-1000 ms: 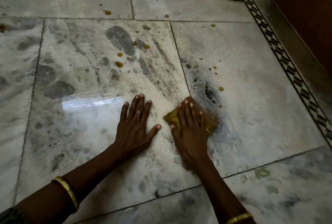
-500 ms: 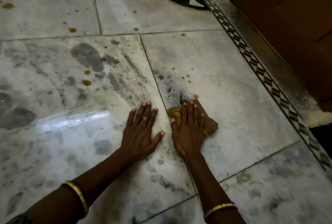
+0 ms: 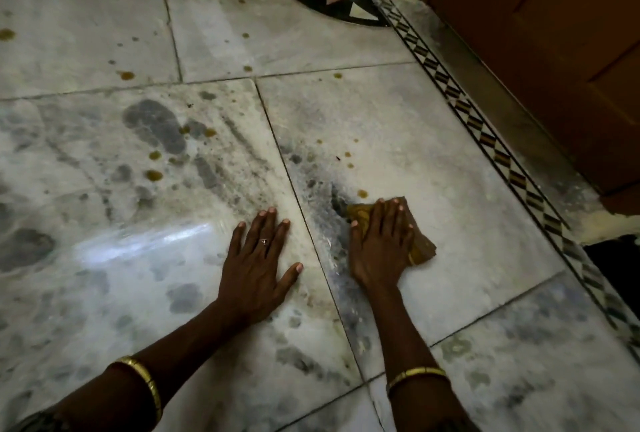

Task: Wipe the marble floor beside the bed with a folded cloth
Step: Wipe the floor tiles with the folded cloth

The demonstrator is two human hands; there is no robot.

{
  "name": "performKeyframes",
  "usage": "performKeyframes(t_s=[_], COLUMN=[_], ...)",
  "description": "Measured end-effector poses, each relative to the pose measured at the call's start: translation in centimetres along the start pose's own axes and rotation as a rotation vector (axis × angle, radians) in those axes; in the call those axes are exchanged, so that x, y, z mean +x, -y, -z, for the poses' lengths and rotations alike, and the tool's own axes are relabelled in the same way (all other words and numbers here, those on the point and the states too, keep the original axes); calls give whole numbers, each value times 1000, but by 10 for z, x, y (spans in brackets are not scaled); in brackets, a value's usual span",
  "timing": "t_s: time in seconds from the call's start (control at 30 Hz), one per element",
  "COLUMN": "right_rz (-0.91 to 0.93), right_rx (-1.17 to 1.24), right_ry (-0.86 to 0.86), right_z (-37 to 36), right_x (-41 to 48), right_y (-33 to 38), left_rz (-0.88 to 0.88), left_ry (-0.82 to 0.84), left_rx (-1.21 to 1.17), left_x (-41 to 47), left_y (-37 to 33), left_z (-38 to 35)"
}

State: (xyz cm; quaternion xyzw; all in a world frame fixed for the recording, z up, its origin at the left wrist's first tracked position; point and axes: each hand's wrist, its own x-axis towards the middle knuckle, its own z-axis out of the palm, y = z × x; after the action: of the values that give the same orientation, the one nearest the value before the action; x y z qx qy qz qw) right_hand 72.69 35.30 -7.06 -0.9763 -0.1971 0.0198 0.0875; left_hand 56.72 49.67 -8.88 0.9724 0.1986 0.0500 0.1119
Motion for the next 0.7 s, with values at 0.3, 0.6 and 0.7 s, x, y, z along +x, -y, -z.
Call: performKeyframes(t_s=[0.3, 0.6, 0.7], right_rz=[302, 112, -44], right_rx=[-50, -94, -53], right_ry=[-20, 71, -20], right_z=[-3, 13, 5], right_x=[-23, -52, -8], right_y=[29, -19, 2], left_rz=[59, -99, -113], left_ry=[-33, -57, -44], left_rx=[-218, -248, -250], left_x=[34, 35, 35], left_y=[-13, 9, 9], left_z=[-1, 1, 0])
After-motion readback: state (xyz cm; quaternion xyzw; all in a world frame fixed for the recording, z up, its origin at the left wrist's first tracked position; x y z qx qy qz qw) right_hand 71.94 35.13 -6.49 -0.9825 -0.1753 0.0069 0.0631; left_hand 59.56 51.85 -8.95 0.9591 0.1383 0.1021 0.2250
